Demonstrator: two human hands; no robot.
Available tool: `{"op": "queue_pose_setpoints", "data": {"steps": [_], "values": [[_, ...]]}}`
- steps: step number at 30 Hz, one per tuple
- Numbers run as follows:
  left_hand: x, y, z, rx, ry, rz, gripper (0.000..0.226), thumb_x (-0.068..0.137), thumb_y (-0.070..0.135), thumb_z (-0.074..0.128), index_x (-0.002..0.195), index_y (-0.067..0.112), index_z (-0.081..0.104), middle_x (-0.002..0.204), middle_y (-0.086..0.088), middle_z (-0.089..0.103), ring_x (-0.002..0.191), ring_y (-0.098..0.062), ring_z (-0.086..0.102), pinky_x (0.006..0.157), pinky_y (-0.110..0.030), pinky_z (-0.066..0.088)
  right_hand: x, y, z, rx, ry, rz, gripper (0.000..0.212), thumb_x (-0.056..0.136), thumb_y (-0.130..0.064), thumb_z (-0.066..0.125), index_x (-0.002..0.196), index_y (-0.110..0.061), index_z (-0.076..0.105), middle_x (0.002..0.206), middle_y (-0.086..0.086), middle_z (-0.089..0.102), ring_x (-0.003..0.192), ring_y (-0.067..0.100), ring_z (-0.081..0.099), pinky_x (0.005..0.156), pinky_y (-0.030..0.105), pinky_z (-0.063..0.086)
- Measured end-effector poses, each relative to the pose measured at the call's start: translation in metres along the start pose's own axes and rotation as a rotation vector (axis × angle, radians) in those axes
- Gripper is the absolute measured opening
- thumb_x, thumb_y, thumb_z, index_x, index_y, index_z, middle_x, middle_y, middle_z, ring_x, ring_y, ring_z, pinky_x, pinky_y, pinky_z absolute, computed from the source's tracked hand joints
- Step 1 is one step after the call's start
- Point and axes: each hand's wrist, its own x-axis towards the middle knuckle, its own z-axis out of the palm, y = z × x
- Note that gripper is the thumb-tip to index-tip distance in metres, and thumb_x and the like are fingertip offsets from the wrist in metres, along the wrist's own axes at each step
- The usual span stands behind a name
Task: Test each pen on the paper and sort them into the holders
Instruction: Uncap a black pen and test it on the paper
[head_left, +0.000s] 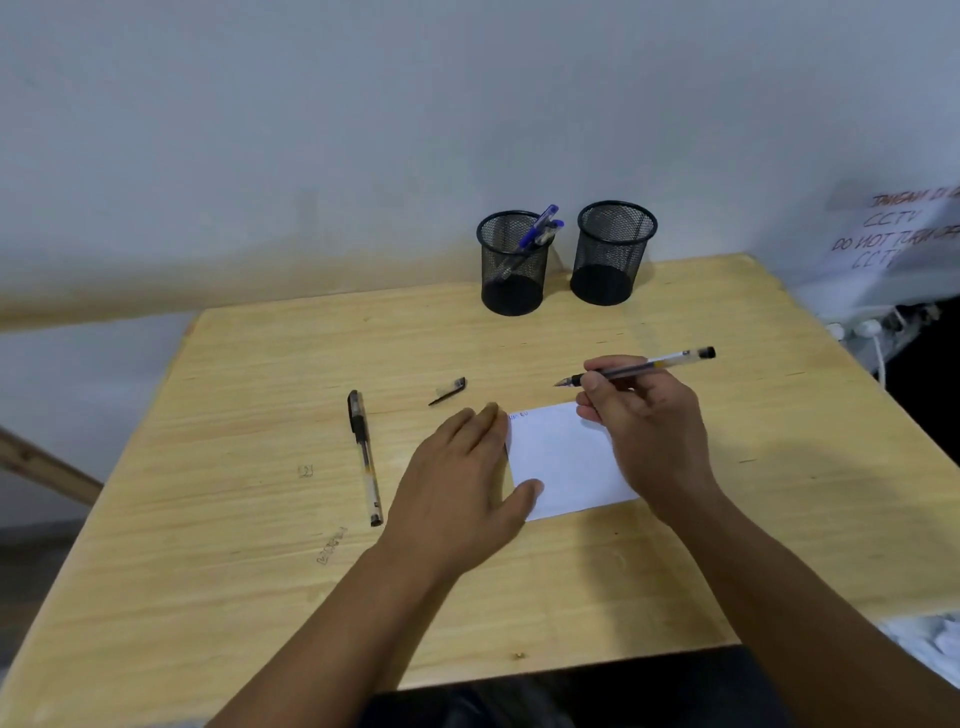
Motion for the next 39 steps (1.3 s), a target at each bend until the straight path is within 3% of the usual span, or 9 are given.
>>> {"op": "queue_pose_setpoints", "data": {"steps": [3, 8, 11, 16, 19, 25, 39], "values": [[0.0, 0.0, 0.003, 0.051, -0.029, -0.003, 0.081, 0.089, 0.064, 0.034, 0.154, 0.018, 0.023, 0.163, 0.0, 0.02, 0.149, -0.02, 0.014, 0.122, -0.035, 0.014, 0.004, 0.004, 0.008, 0.006, -0.008, 0.027, 0.014, 0.093, -0.013, 0.064, 0.09, -0.027, 0.066, 0.084, -0.006, 0.075, 0.082, 0.011, 0.074, 0.079, 0.03, 0.061], [0.001, 0.0, 0.005, 0.049, -0.049, 0.004, 0.079, 0.092, 0.062, 0.029, 0.156, 0.018, 0.011, 0.165, 0.001, 0.006, 0.151, -0.022, -0.006, 0.119, -0.033, -0.007, 0.01, 0.009, 0.017, -0.252, -0.045, -0.107, 0.022, 0.084, -0.013, 0.073, 0.083, -0.032, 0.063, 0.09, 0.0, 0.075, 0.086, 0.014, 0.071, 0.083, 0.034, 0.058], [0.001, 0.001, 0.005, 0.059, -0.047, 0.005, 0.08, 0.092, 0.063, 0.026, 0.156, 0.019, 0.009, 0.165, 0.002, 0.004, 0.151, -0.021, -0.009, 0.12, -0.033, -0.006, 0.014, 0.012, 0.022, -0.223, -0.065, -0.061, 0.013, 0.084, -0.015, 0.074, 0.088, -0.022, 0.064, 0.084, -0.002, 0.075, 0.078, 0.009, 0.072, 0.079, 0.029, 0.059], [0.001, 0.001, 0.004, 0.063, -0.046, 0.004, 0.08, 0.091, 0.063, 0.024, 0.156, 0.02, 0.007, 0.165, 0.003, 0.002, 0.151, -0.019, -0.011, 0.121, -0.032, -0.007, 0.018, 0.021, 0.027, -0.322, -0.099, -0.023, 0.012, 0.086, -0.027, 0.071, 0.088, -0.022, 0.06, 0.079, -0.009, 0.072, 0.077, 0.002, 0.069, 0.071, 0.018, 0.05], [0.0, 0.002, 0.003, 0.055, -0.037, -0.001, 0.08, 0.09, 0.063, 0.023, 0.156, 0.02, 0.008, 0.165, 0.003, 0.004, 0.151, -0.019, -0.01, 0.122, -0.033, -0.005, 0.019, 0.024, 0.026, -0.349, -0.099, -0.025, 0.011, 0.087, -0.028, 0.069, 0.086, -0.023, 0.06, 0.08, -0.008, 0.072, 0.078, 0.002, 0.067, 0.07, 0.016, 0.047], [0.0, 0.002, 0.002, 0.037, -0.04, -0.007, 0.08, 0.09, 0.063, 0.024, 0.156, 0.02, 0.013, 0.165, 0.002, 0.008, 0.152, -0.019, -0.007, 0.122, -0.033, -0.002, 0.017, 0.028, 0.027, -0.405, -0.075, -0.047, 0.011, 0.086, -0.029, 0.071, 0.085, -0.02, 0.063, 0.076, -0.016, 0.066, 0.077, -0.015, 0.059, 0.064, -0.002, 0.038], [0.001, 0.003, 0.0, 0.037, -0.071, -0.01, 0.082, 0.09, 0.065, 0.021, 0.157, 0.019, 0.006, 0.165, 0.002, -0.001, 0.151, -0.019, -0.014, 0.122, -0.033, -0.004, 0.014, 0.027, 0.03, -0.417, -0.075, -0.077, 0.013, 0.085, -0.025, 0.073, 0.083, -0.019, 0.063, 0.073, -0.018, 0.063, 0.074, -0.017, 0.058, 0.065, -0.001, 0.04]]}}
